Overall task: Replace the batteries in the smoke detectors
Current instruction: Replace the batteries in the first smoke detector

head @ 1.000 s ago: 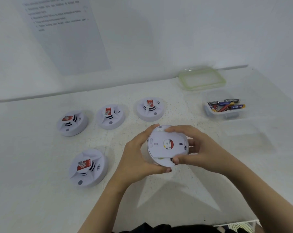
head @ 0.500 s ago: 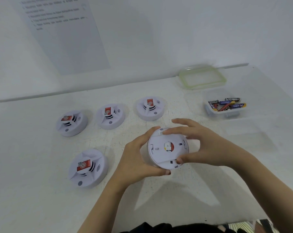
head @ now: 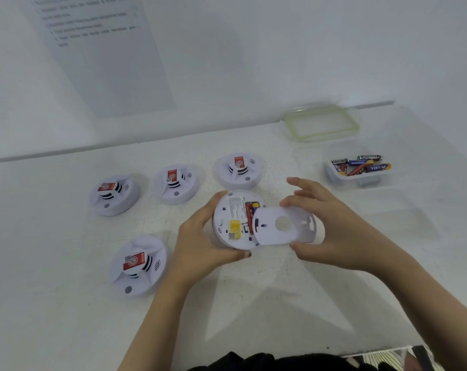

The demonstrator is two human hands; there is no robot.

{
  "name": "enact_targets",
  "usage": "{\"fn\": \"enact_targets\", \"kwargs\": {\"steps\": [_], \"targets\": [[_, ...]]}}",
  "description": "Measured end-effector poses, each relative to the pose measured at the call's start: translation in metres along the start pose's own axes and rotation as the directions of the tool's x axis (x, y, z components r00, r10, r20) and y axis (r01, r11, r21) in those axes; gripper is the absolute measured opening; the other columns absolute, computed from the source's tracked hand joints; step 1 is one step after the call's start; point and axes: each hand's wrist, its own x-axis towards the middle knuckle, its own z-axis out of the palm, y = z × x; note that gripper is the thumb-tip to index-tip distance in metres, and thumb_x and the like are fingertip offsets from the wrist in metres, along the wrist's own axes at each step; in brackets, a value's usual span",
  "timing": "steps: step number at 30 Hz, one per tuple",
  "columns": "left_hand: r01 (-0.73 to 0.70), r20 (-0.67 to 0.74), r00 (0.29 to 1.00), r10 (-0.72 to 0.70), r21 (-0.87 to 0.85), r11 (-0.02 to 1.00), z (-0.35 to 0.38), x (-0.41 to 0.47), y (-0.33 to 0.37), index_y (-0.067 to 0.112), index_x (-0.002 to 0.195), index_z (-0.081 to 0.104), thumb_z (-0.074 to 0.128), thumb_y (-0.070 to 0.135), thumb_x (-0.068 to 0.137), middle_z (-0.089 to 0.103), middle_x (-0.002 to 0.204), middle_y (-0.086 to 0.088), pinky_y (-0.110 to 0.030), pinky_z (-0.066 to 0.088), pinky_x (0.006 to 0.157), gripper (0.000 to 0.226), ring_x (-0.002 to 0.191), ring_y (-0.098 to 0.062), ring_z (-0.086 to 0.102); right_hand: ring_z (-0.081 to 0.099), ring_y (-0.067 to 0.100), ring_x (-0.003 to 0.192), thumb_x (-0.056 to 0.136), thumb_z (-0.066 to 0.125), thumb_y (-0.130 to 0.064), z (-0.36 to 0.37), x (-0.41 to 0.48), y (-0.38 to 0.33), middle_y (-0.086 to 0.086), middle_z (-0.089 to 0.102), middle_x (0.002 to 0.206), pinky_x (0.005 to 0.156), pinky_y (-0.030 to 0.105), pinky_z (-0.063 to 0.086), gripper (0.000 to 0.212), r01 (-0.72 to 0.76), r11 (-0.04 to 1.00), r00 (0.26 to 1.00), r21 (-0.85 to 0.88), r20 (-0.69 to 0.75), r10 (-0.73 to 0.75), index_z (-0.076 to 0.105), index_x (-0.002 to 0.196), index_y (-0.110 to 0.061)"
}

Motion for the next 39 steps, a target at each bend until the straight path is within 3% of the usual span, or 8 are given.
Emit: {"fn": "enact_targets", "kwargs": {"steps": [5, 9, 12, 15, 19, 25, 32, 39], "targets": [[-0.039, -0.117, 0.993, 0.033, -0.048, 0.998, -0.007, 0.000, 0.004, 0.035, 0.127, 0.053, 0.086, 0.038, 0.044, 0.058, 0.121, 0.035, -0.001, 0.040, 0.088, 0.089, 0.117, 0.013, 0.050, 0.024, -0.005, 0.131, 0.071, 0.069, -0.024, 0.011, -0.013, 0.009, -0.019, 0.018, 0.148, 0.099, 0.019, 0.033, 0.058, -0.097, 0.993, 0.990, -0.070, 0.091, 0.104, 0.049, 0.123, -0.035], [-0.054, -0.106, 0.993, 0.047, -0.060, 0.997, -0.005, 0.000, 0.008, 0.034, 0.130, 0.053, 0.087, 0.039, 0.046, 0.060, 0.125, 0.026, -0.009, 0.043, 0.093, 0.091, 0.121, 0.005, 0.052, 0.016, -0.010, 0.132, 0.078, 0.068, -0.037, 0.017, -0.016, 0.007, -0.025, 0.015, 0.147, 0.106, 0.021, 0.027, 0.059, -0.117, 0.991, 0.983, -0.066, 0.132, 0.125, 0.042, 0.131, -0.043], [-0.055, -0.047, 0.998, 0.051, -0.089, 0.995, 0.002, -0.001, 0.016, 0.035, 0.130, 0.051, 0.089, 0.035, 0.046, 0.060, 0.126, 0.023, -0.009, 0.045, 0.090, 0.092, 0.121, 0.002, 0.053, 0.042, -0.009, 0.124, 0.078, 0.058, -0.055, 0.019, -0.010, -0.002, -0.023, 0.038, 0.142, 0.103, 0.023, 0.040, 0.058, -0.100, 0.974, 0.995, 0.203, -0.009, 0.104, 0.035, 0.132, -0.054], [-0.062, -0.008, 0.998, 0.062, -0.079, 0.995, 0.011, -0.002, 0.023, 0.033, 0.132, 0.048, 0.093, 0.029, 0.046, 0.059, 0.128, 0.023, -0.010, 0.044, 0.091, 0.098, 0.123, 0.001, 0.052, 0.065, 0.003, 0.099, 0.087, 0.059, -0.041, 0.018, -0.003, -0.011, -0.011, 0.056, 0.125, 0.085, 0.022, 0.053, 0.057, -0.077, 0.925, 0.989, 0.371, -0.091, 0.119, 0.031, 0.136, -0.053], [-0.085, 0.022, 0.996, 0.086, -0.040, 0.996, 0.019, -0.001, 0.026, 0.038, 0.129, 0.045, 0.093, 0.027, 0.047, 0.056, 0.125, 0.026, -0.012, 0.046, 0.091, 0.096, 0.119, 0.001, 0.053, 0.065, 0.002, 0.086, 0.091, 0.056, -0.017, 0.011, -0.002, -0.012, -0.014, 0.061, 0.110, 0.067, 0.017, 0.055, 0.048, -0.016, 0.970, 0.979, 0.241, -0.194, 0.065, 0.045, 0.124, -0.049], [-0.071, 0.128, 0.990, 0.060, 0.086, 0.994, 0.033, 0.007, 0.029, 0.041, 0.132, 0.030, 0.088, 0.046, 0.042, 0.039, 0.131, 0.019, -0.007, 0.038, 0.097, 0.107, 0.123, 0.007, 0.039, 0.058, -0.006, 0.090, 0.089, 0.059, -0.008, 0.008, -0.011, -0.006, -0.011, 0.060, 0.106, 0.067, 0.007, 0.049, 0.041, -0.011, 0.990, 0.971, 0.140, -0.235, 0.044, 0.057, 0.128, -0.024], [-0.228, 0.162, 0.966, 0.200, 0.178, 0.957, 0.056, 0.015, 0.043, 0.048, 0.121, 0.039, 0.082, 0.047, 0.045, 0.040, 0.120, 0.039, -0.002, 0.032, 0.093, 0.088, 0.116, 0.006, 0.042, 0.062, 0.010, 0.066, 0.086, 0.059, -0.012, -0.016, -0.019, 0.002, -0.005, 0.060, 0.100, 0.059, 0.025, 0.054, 0.027, -0.089, 0.982, 0.970, 0.165, -0.209, 0.123, 0.057, 0.105, -0.032], [-0.207, 0.110, 0.975, 0.191, 0.165, 0.964, 0.076, 0.024, 0.057, 0.022, 0.131, 0.051, 0.090, 0.039, 0.045, 0.058, 0.122, 0.014, -0.031, 0.051, 0.093, 0.096, 0.115, -0.010, 0.057, 0.061, 0.012, 0.061, 0.081, 0.067, -0.020, -0.046, -0.020, 0.010, -0.009, 0.056, 0.099, 0.061, 0.031, 0.056, 0.026, -0.092, 0.986, 0.977, 0.137, -0.179, 0.116, 0.053, 0.097, -0.035]]}}
